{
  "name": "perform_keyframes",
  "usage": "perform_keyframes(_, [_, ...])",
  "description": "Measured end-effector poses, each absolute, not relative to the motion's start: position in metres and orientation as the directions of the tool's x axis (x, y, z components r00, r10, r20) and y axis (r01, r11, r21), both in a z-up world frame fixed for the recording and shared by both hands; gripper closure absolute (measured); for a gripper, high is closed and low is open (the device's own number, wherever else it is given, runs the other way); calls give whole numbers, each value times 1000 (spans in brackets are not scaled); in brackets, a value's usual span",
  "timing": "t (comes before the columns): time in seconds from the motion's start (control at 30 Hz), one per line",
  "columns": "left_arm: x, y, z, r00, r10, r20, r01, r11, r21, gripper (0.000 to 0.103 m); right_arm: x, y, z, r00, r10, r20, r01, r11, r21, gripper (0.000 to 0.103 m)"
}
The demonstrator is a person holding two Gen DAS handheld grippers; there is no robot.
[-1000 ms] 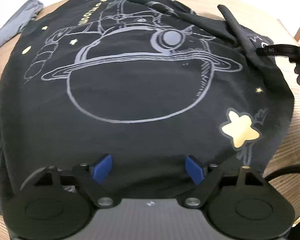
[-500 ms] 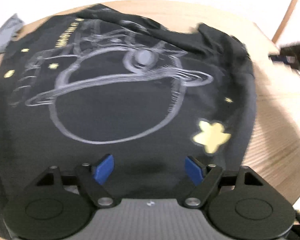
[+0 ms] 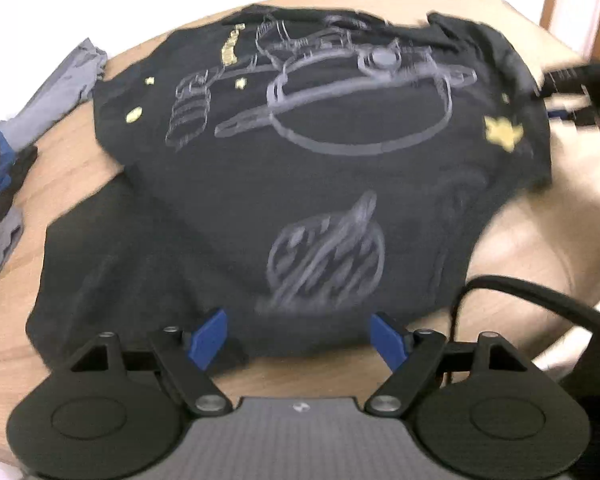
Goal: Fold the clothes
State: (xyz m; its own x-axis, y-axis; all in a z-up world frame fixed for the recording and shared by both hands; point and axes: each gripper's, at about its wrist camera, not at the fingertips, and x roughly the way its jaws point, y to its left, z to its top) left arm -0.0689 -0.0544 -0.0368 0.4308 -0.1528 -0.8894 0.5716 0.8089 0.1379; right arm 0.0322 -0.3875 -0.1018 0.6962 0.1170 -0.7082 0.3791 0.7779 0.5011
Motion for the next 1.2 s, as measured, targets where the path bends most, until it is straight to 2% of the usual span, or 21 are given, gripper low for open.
perform_keyframes(0.2, [-74,-35,-56,453,-164,-876,608,776,169,23,30,-368,-94,697,64,-715,425,766,483,54])
perform_keyframes(0.4, [-57,-46,-69,514,-155,-844,628,739,246,21,43,-350,-100,666,-19,-746,418,837,352,54])
perform_keyframes(0.5, [-50,-49,-70,539,-168,-825,610,754,245,22,54,-342,-101,669,-63,-741,419,855,305,54])
perform_keyframes(0.53, [-49,-49,-70,546,-175,-819,603,761,239,25,57,-340,-101,670,-74,-739,419,859,294,54])
perform_keyframes(0.6, [-49,-51,-69,553,-199,-809,597,772,219,43,62,-337,-102,676,-93,-731,420,864,278,54])
perform_keyframes(0.63, [-49,-52,-69,554,-206,-807,593,778,208,60,65,-337,-103,678,-100,-728,421,865,274,54])
perform_keyframes(0.67, [-49,-52,-69,556,-206,-805,584,787,201,70,67,-337,-103,679,-104,-727,427,861,275,54])
perform_keyframes(0.77, [-49,-53,-67,564,-200,-801,548,817,182,82,71,-337,-103,679,-113,-725,443,851,282,54])
perform_keyframes(0.93, [-54,-56,-59,571,-177,-802,494,854,164,88,77,-351,-102,684,-70,-726,432,841,327,55])
perform_keyframes(1.0, [-60,-64,-57,571,-158,-806,515,833,201,90,85,-358,-102,679,-65,-732,418,853,311,85])
perform_keyframes(1.03, [-63,-69,-55,567,-154,-809,528,822,214,91,89,-365,-101,675,-56,-736,411,857,312,97])
perform_keyframes(1.13, [-74,-91,-35,528,-233,-817,591,791,156,91,99,-396,-90,696,-31,-717,392,853,344,98])
perform_keyframes(1.2, [-83,-117,-21,474,-324,-819,645,761,73,92,105,-422,-75,730,-58,-681,378,864,332,98])
